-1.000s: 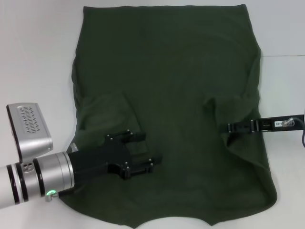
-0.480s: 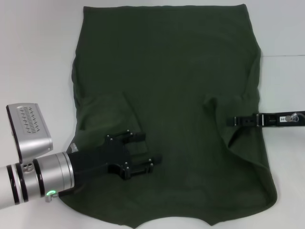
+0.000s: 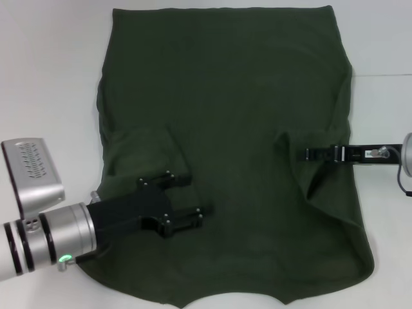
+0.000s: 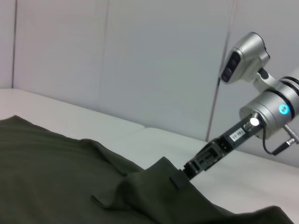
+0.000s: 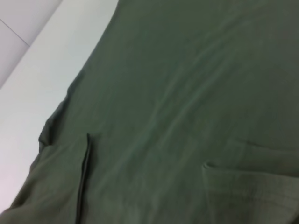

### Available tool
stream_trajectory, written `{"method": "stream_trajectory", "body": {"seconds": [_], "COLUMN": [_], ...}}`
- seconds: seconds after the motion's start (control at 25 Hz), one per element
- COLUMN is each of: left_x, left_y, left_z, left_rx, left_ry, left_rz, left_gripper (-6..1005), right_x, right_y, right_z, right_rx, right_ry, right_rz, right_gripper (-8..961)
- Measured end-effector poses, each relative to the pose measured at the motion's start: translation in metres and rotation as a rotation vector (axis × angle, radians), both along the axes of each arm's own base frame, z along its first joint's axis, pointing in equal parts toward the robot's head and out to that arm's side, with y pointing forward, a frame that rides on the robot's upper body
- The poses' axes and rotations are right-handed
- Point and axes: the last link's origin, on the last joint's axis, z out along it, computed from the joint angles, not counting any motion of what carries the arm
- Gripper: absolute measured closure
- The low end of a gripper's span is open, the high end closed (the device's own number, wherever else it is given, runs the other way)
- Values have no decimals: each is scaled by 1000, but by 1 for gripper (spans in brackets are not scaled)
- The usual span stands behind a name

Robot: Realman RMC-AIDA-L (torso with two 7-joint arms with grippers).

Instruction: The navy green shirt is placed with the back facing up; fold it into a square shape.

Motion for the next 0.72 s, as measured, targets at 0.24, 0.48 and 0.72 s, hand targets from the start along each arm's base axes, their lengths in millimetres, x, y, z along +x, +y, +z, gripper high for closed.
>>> {"method": "stream_trajectory", "body": {"seconds": [0.24, 0.48, 0.72], "left_x": [-8, -14, -15], "left_y": [0, -2, -2], "left_z": [9, 13, 13], "left_rx": [37, 52, 58], "left_ry": [-11, -9, -3], "left_rz": [29, 45, 45], "left_gripper": [234, 234, 234], "right_x": [-13, -28, -46], "right_y": [2, 4, 3], "right_z": [-3, -13, -24], "right_rx": [5, -22, -77], "right_ry": [54, 94, 115], "right_rz": [46, 81, 141], "right_gripper": [146, 150, 152]}}
